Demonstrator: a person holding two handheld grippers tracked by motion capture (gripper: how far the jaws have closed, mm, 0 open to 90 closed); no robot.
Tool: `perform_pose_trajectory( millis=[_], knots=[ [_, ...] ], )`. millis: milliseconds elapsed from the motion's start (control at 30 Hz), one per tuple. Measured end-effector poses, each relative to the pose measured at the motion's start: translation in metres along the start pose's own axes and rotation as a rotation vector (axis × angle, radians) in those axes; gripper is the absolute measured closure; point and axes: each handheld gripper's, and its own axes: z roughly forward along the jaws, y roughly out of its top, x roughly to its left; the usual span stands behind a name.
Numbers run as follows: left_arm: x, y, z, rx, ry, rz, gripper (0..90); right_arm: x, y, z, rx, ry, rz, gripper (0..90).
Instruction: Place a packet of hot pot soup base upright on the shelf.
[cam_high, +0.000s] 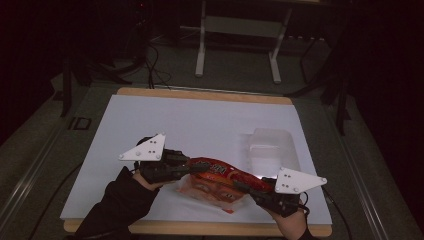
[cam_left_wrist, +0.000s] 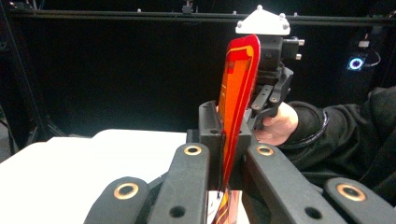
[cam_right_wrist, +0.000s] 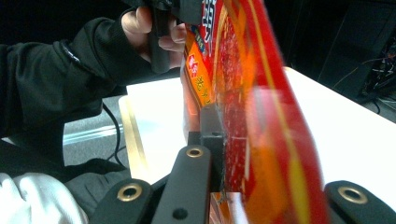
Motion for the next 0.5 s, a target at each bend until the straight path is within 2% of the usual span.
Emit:
perform_pose_trajectory(
  millis=[233,400,500],
  knots=[
    [0.001,0.002,-0.002,-0.007,-0.001,0.015,89.0,0.0,0.009,-0.001,0.015,0.012,-0.014,90.0],
    [0.004,0.0,-0.004,-0.02,-0.006,-0.004,86.8,-0.005,0.012,-0.002,0.006,0.038,0.013,90.0],
    [0.006,-0.001,-0.005,-0.031,-0.001,-0.016,81.6,-0.006,0.014,-0.002,0.007,0.036,0.013,90.0]
  ],
)
